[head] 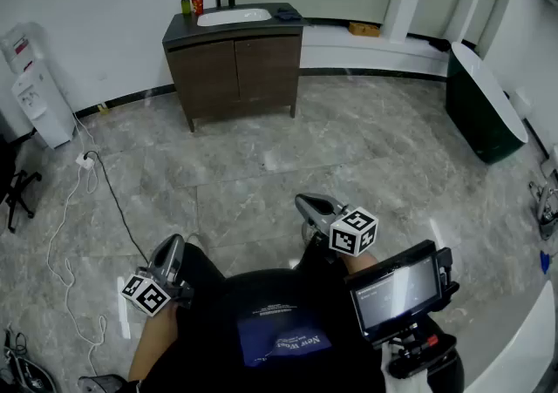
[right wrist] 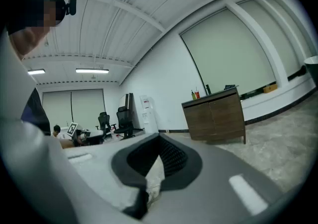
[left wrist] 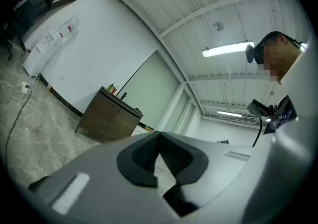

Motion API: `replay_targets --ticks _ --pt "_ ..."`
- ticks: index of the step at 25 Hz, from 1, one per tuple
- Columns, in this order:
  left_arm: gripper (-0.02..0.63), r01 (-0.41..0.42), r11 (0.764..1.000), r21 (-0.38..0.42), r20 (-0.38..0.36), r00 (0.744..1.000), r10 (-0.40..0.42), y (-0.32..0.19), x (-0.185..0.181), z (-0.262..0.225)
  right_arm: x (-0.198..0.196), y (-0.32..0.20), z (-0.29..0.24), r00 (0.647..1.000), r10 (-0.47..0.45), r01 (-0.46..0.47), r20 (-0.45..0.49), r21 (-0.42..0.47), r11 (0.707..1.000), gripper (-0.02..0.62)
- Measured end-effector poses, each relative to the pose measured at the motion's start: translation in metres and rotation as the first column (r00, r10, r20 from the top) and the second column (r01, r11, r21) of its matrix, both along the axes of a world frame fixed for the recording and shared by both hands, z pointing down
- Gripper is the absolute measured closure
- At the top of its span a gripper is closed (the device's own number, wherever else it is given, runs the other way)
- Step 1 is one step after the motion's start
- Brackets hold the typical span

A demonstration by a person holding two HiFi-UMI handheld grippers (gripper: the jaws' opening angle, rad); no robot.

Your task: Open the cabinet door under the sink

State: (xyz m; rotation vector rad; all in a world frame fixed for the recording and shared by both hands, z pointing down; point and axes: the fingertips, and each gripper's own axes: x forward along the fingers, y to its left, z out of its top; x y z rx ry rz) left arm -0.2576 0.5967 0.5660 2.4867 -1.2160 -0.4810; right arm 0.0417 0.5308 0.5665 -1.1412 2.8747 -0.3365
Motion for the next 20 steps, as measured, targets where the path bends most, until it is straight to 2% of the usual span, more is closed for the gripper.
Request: replay_targets --ticks 5,11,20 --pt "0.601 0.001 1.000 -0.004 0.003 1.000 -0.001 -0.024 0.012 -0.021 0.010 -0.023 -0.019 1.000 -0.006 0.006 0.002 -0.005 1.000 0.595" --pt "0.600 -0.005 1.000 0.004 0.004 1.000 0.005 -0.006 0.003 -0.003 0.002 -0.005 -0.003 1.000 0.004 -0.004 0.017 -0.001 1.000 0.595" --pt "0.600 -0.005 1.000 -0.016 0.004 1.000 0.005 -0.027 0.020 -0.021 0.014 -0.026 -0.018 1.000 -0.010 0.010 0.010 -0.017 1.000 0.595"
